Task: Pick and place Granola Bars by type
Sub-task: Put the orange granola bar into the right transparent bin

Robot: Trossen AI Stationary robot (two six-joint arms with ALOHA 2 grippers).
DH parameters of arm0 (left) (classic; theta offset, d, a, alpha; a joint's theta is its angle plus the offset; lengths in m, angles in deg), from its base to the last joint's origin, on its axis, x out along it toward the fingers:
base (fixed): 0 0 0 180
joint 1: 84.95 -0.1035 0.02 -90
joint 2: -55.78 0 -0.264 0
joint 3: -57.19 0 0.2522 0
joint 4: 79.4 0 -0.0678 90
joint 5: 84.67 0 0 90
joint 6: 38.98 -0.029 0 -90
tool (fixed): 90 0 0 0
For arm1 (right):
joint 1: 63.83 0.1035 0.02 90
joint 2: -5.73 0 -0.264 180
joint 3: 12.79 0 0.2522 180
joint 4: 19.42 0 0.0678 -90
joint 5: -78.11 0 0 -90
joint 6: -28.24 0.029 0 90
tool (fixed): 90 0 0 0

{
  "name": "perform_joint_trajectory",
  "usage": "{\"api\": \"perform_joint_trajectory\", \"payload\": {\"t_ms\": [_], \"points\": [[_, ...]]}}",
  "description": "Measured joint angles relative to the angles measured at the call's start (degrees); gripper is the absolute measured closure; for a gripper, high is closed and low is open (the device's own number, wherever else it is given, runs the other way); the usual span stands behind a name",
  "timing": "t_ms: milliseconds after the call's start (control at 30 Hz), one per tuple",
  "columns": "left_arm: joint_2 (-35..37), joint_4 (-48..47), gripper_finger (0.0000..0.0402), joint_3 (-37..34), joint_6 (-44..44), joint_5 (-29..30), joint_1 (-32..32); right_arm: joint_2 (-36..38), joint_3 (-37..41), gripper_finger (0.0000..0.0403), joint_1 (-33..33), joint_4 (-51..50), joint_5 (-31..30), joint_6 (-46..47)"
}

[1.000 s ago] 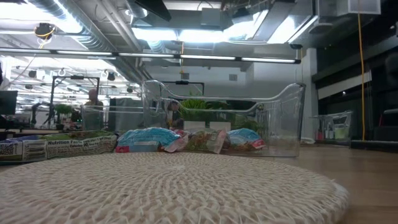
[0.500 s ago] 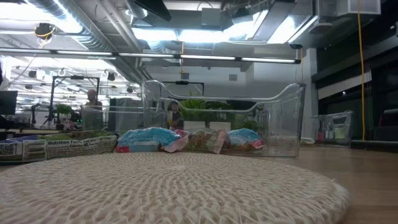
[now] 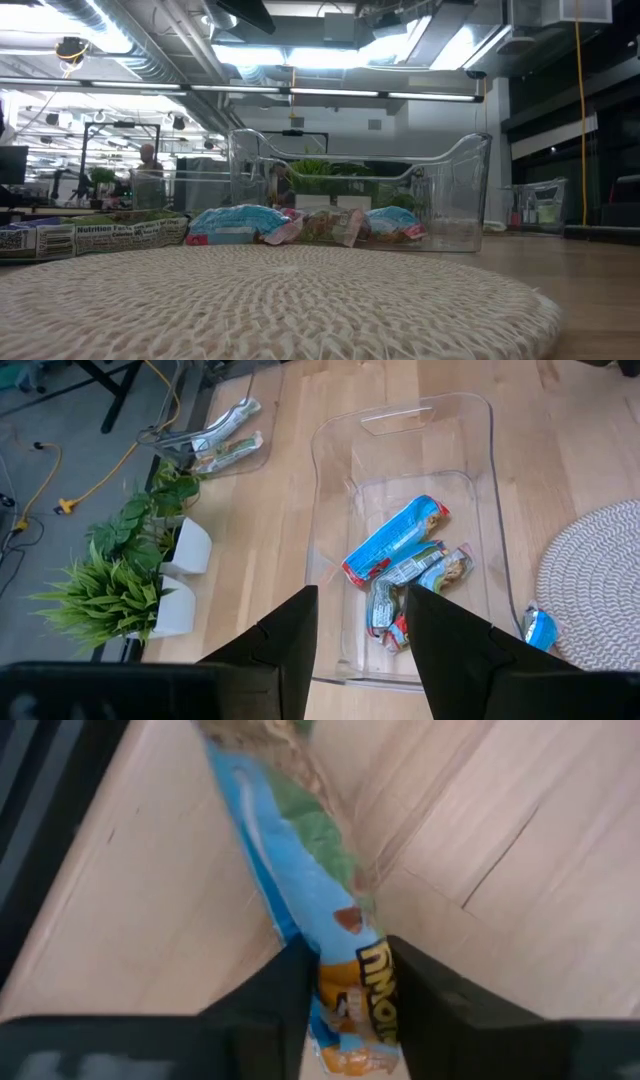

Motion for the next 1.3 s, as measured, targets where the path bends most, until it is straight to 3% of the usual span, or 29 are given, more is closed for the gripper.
{"api": "perform_joint_trajectory", "payload": {"t_ms": [300, 533, 867, 1133, 1300], "points": [[0.0, 0.0, 0.0258, 0.0, 0.0, 0.0, 0.0, 0.1, -0.8, 0.0348, -0.3, -0.7, 0.1, 0.4], [0.0, 0.0, 0.0258, 0.0, 0.0, 0.0, 0.0, 4.0, -4.1, 0.0361, -1.6, -5.2, -1.8, 1.6], [0.0, 0.0, 0.0258, 0.0, 1.0, -0.2, 0.0, 14.2, -12.5, 0.0363, -5.2, -18.7, -14.2, 3.9], [0.0, 0.0, 0.0258, 0.0, 1.0, -0.2, 0.0, 26.8, -22.9, 0.0363, -13.4, -38.7, -22.2, 9.5], [0.0, 0.0, 0.0258, 0.0, 1.0, -0.2, 0.0, 34.9, -23.4, 0.0363, -18.1, -40.5, -28.5, 9.9]]}}
